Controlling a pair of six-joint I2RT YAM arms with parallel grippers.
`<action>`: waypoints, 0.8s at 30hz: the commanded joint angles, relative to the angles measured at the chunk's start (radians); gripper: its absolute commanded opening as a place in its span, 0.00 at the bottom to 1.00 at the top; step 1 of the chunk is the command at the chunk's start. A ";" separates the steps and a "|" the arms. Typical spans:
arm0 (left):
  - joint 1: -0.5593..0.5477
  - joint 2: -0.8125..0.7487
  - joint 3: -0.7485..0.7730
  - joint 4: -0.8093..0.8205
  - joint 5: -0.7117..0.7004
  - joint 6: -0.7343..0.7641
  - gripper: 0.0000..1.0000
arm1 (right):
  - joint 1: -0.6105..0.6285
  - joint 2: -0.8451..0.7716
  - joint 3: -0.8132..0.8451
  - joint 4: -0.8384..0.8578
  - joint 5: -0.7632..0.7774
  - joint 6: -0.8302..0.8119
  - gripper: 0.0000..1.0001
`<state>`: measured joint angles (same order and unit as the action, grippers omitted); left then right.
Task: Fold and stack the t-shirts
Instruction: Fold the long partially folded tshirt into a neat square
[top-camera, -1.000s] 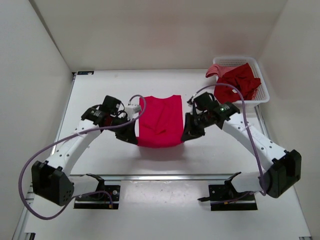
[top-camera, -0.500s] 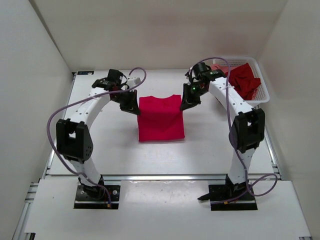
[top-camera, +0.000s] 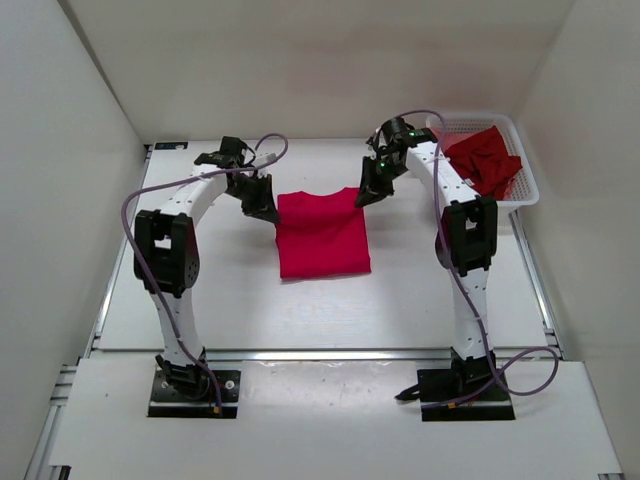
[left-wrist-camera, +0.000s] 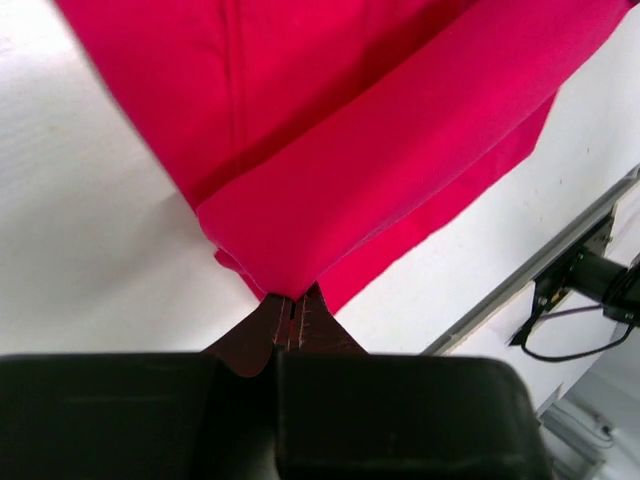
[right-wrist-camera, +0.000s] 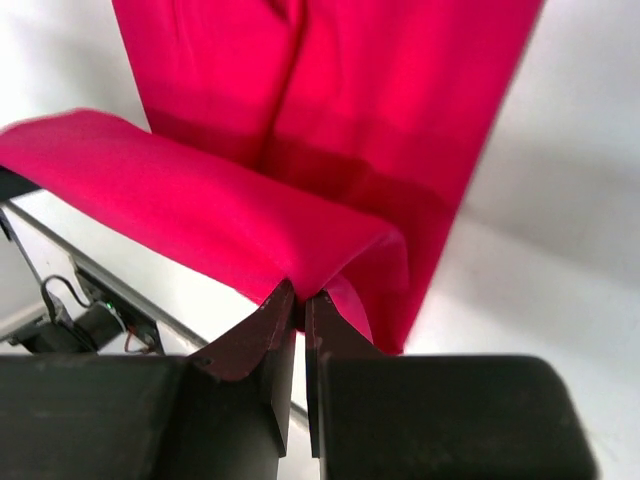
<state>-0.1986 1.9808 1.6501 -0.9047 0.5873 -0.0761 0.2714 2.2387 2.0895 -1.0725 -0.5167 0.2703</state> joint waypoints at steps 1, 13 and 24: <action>0.016 0.000 0.074 0.023 -0.004 -0.011 0.00 | -0.017 0.042 0.159 -0.004 -0.009 0.023 0.00; 0.027 0.125 0.180 0.072 -0.085 -0.028 0.29 | -0.051 0.190 0.337 0.058 -0.006 0.096 0.53; 0.047 0.035 0.213 0.139 -0.167 0.074 0.98 | 0.012 0.079 0.316 -0.020 0.256 -0.023 0.53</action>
<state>-0.1337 2.1490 1.8988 -0.8097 0.4324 -0.0658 0.2371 2.4126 2.4645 -1.0580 -0.3546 0.3058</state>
